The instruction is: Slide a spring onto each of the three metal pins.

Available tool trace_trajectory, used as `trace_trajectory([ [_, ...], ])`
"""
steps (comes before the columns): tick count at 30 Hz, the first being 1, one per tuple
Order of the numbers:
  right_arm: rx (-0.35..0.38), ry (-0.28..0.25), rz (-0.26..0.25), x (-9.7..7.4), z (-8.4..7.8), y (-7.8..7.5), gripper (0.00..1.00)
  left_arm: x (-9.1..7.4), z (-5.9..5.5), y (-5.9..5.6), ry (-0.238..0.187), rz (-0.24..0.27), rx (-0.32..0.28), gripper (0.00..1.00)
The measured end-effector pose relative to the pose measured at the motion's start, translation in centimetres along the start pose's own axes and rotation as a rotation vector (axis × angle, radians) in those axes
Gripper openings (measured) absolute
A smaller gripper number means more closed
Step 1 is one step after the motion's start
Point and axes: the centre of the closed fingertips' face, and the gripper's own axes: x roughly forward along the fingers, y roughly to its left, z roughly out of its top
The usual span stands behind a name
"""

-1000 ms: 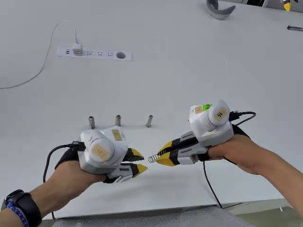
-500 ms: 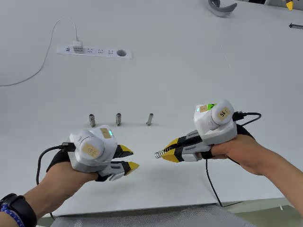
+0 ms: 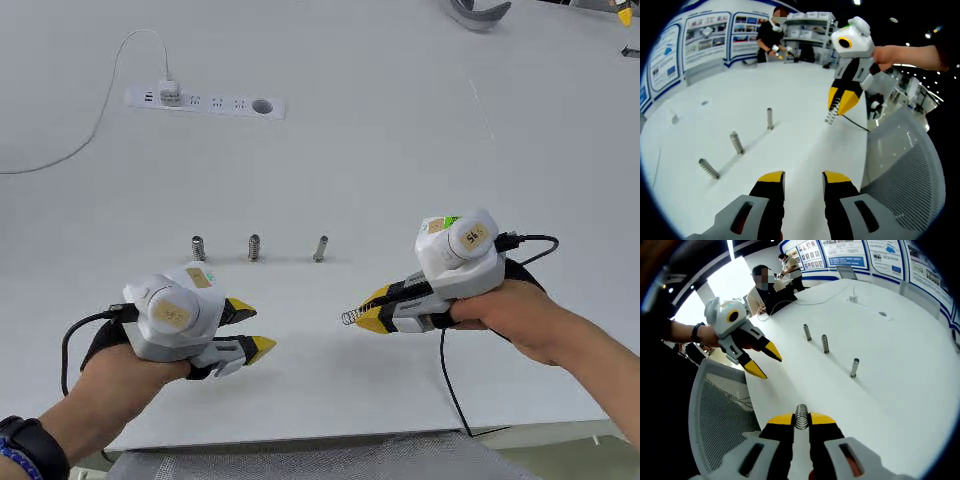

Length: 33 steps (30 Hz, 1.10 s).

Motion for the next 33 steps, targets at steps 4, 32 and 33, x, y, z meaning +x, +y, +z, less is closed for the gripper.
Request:
trace_trajectory([
  [4,-0.001,0.011,-0.02,0.0,0.0,-1.3,0.12,0.1,-0.3,0.5,-0.006,0.021,-0.02,0.34],
  [32,-0.013,0.052,-0.089,-0.1,2.3,-8.1,0.12,-2.6,0.2,5.2,-0.08,0.167,-0.139,0.56],
  [33,-0.013,0.054,-0.09,-0.1,2.3,-8.2,0.12,-2.6,0.2,5.2,-0.081,0.165,-0.143,0.57],
])
